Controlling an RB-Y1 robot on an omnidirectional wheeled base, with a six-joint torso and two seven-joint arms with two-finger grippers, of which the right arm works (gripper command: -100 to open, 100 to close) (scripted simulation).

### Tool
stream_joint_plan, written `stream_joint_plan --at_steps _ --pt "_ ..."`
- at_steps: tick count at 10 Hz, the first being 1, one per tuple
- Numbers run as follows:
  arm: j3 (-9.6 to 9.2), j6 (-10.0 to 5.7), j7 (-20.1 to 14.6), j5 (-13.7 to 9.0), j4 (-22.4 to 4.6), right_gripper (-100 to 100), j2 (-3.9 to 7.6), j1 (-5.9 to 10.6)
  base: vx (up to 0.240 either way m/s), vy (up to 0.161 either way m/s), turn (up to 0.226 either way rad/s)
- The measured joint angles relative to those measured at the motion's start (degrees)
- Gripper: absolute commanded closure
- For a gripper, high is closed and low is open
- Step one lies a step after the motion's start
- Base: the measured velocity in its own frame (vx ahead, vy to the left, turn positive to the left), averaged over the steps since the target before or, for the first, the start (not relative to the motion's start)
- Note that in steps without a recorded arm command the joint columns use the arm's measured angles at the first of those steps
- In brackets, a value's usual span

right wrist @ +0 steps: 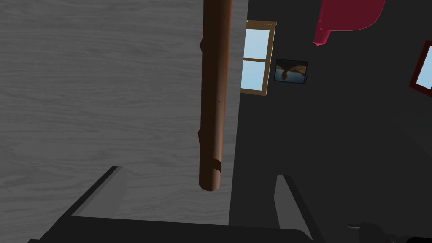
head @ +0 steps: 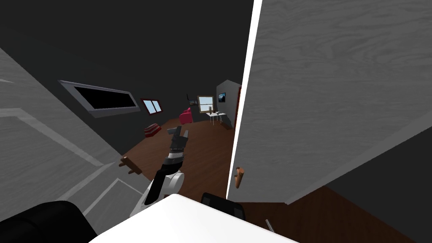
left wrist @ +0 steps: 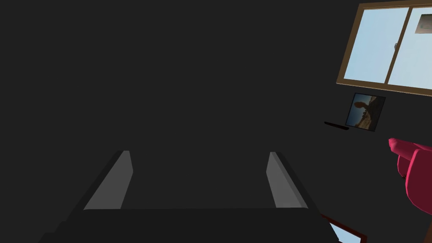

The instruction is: Push the door open

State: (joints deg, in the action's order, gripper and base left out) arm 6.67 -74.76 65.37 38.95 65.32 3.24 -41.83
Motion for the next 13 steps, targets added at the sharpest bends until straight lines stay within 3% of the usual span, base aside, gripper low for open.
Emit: stream_joint_plan --at_steps 3,4,9,10,11,13 --pt "0.17 1.06 -0.4 -0.2 0.7 -100 -0.55 0.24 0.149 0.067 0.018" --pt "0.17 1.15 -0.5 -0.2 0.8 100 -0.58 0.26 -0.012 -0.004 -0.004" --pt "0.18 1.06 -0.4 -0.2 0.7 100 -0.55 0.23 -0.018 -0.008 0.001" --pt "0.18 1.06 -0.4 -0.2 0.7 -100 -0.55 0.23 0.035 0.107 -0.197" --pt "0.89 1.39 -0.1 -1.1 0.4 -100 -0.31 0.53 0.065 0.199 -0.215" --pt "2.4 2.72 0.3 -3.1 0.5 -100 -1.06 0.85 0.05 0.206 -0.174"
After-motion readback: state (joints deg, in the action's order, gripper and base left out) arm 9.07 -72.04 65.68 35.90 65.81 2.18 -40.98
